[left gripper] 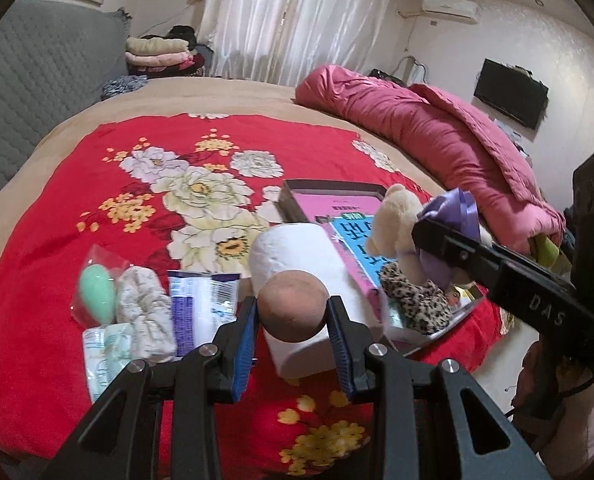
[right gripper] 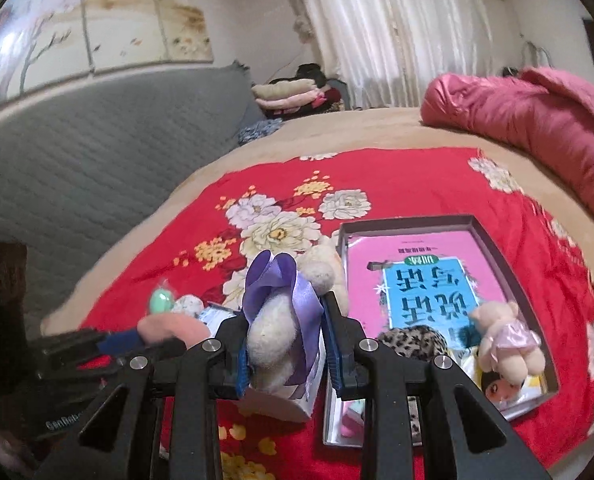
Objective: Organize soft objects
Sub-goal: 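Lift the bear and peach ball and carry them toward the pink tray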
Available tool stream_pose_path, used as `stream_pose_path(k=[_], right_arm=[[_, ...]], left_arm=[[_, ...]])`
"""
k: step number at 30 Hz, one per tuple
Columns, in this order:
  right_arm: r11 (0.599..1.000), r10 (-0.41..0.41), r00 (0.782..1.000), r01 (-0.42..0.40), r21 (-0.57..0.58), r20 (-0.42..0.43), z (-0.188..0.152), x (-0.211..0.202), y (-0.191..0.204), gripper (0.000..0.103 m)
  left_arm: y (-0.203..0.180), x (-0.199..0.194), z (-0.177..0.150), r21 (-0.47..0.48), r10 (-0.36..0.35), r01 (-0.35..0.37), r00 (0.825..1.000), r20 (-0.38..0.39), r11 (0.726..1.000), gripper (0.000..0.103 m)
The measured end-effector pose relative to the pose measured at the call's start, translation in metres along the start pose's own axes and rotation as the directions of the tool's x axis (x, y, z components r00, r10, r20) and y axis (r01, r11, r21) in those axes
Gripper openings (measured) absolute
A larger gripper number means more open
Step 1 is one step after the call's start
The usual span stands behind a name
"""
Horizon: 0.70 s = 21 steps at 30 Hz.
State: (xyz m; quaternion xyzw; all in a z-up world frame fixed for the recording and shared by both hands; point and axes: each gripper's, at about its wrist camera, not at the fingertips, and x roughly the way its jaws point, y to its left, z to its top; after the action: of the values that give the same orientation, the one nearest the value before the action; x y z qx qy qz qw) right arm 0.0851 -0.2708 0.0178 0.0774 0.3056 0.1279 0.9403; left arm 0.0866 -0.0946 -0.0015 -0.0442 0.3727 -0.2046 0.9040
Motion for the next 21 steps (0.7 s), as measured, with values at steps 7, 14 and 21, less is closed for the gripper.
stream_pose_path(k=[7, 14, 21], right_arm=[[0.997, -0.052, 0.997, 0.048, 0.068, 0.062, 0.0, -0.019, -0.029, 0.031], [0.981, -0.092, 0.99, 0.072, 0.179, 0.106, -0.004, -0.039, -0.07, 0.031], [0.964, -0.152, 0.983, 0.124, 0.236, 0.107, -0.01, -0.047, -0.1, 0.031]], left_arm=[[-0.025, 0.004, 0.0, 0.036, -0.011, 0.011, 1.0, -0.014, 0.999, 0.035], [-0.053, 0.014, 0.003, 0.074, -0.051, 0.053, 0.998, -0.032, 0.996, 0.035], [-0.085, 0.041, 0.003, 0.136, -0.064, 0.075, 0.994, -0.088, 0.988, 0.035]])
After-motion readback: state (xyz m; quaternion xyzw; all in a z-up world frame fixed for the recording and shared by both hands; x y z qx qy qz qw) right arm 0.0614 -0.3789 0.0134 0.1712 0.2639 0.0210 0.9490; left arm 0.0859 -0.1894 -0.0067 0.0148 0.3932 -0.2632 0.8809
